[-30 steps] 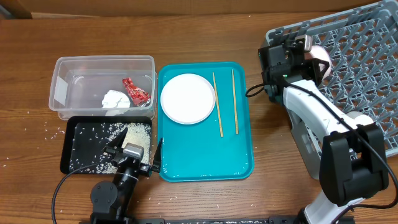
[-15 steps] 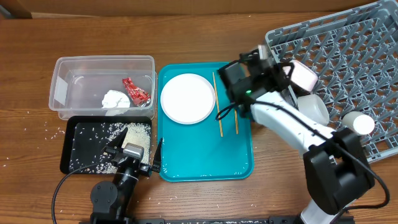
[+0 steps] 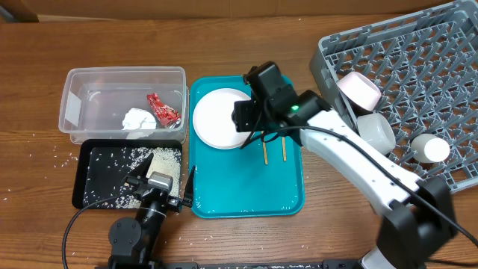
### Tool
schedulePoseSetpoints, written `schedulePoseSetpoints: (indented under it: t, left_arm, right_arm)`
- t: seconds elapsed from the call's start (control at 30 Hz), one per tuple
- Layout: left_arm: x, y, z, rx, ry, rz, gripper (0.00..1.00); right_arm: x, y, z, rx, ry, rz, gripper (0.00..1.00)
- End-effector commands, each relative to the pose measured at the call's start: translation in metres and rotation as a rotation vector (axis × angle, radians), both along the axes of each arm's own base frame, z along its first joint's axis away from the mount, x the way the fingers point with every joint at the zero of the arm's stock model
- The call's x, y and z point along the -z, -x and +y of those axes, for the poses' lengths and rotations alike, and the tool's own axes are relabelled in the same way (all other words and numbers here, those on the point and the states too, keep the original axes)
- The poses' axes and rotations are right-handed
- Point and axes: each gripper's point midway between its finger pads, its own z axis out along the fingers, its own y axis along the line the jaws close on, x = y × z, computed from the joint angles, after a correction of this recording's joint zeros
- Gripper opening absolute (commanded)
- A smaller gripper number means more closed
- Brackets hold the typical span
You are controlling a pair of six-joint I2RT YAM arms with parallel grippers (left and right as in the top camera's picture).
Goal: Sort waste into correct bins and load items into the dishwasher
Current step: 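Lift the white plate and carry it into the dish rack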
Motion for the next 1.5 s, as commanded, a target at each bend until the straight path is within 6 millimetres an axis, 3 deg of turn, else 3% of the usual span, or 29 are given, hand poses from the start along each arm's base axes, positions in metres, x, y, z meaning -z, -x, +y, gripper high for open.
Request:
schedulePoseSetpoints:
  t: [0.0, 0.13, 0.3, 0.6, 0.63, 0.83, 0.9, 1.07, 1.1, 1.17, 1.23, 1.33, 1.37, 1.47]
  left_arm:
    - [0.000, 0.000, -0.001, 0.008, -0.021, -0.011, 1.00]
    - [0.000, 0.000, -0.001, 0.008, -0.020, -0.011, 1.00]
    - [0.000, 0.000, -0.001, 0.008, -0.021, -0.011, 1.00]
    - [0.000, 0.000, -0.001, 0.008, -0.021, -0.011, 1.00]
    - [0.000, 0.000, -0.001, 0.008, -0.021, -0.011, 1.00]
    - [0.000, 0.000, -0.001, 0.008, -0.021, -0.011, 1.00]
    - [0.000, 0.000, -0.001, 0.008, -0.021, -0.011, 1.00]
    - [0.000, 0.000, -0.001, 0.008, -0.021, -0.011, 1.00]
    - [0.000, 0.000, -0.001, 0.008, -0.021, -0.011, 1.00]
    - [0.000, 0.000, -0.001, 0.008, -0.020, -0.011, 1.00]
    - [0.000, 0.000, -0.001, 0.008, -0.021, -0.011, 1.00]
    - [0.000, 0.000, -0.001, 0.008, -0.021, -0.011, 1.00]
    - [0.000, 0.000, -0.001, 0.008, -0.021, -0.011, 1.00]
    - [0.000, 0.000, -0.001, 0.008, -0.021, -0.011, 1.00]
  right_arm:
    - [0.052, 0.014, 0.003, 0.179, -0.028, 0.243, 0.54]
    - [0.091, 0.014, -0.004, 0.310, 0.019, 0.345, 0.54]
    - [0.118, 0.017, -0.007, 0.395, 0.043, 0.421, 0.53]
    - [0.138, 0.013, -0.013, 0.452, 0.082, 0.423, 0.32]
    - [0.142, 0.016, -0.014, 0.455, 0.095, 0.439, 0.22]
    - [0.134, 0.015, -0.024, 0.441, 0.119, 0.429, 0.04]
    - [0.118, 0.007, -0.029, 0.421, 0.103, 0.390, 0.04]
    - [0.058, -0.020, -0.049, 0.351, 0.102, 0.171, 0.04]
    - [0.018, -0.031, -0.073, 0.327, 0.165, 0.014, 0.04]
    - [-0.013, -0.038, -0.107, 0.389, 0.262, -0.112, 0.04]
    - [-0.070, -0.050, -0.179, 0.538, 0.490, -0.346, 0.04]
    - [-0.123, -0.049, -0.242, 0.677, 0.739, -0.522, 0.04]
    - [-0.153, -0.046, -0.277, 0.756, 0.919, -0.599, 0.04]
    - [-0.180, -0.045, -0.316, 0.816, 1.126, -0.625, 0.04]
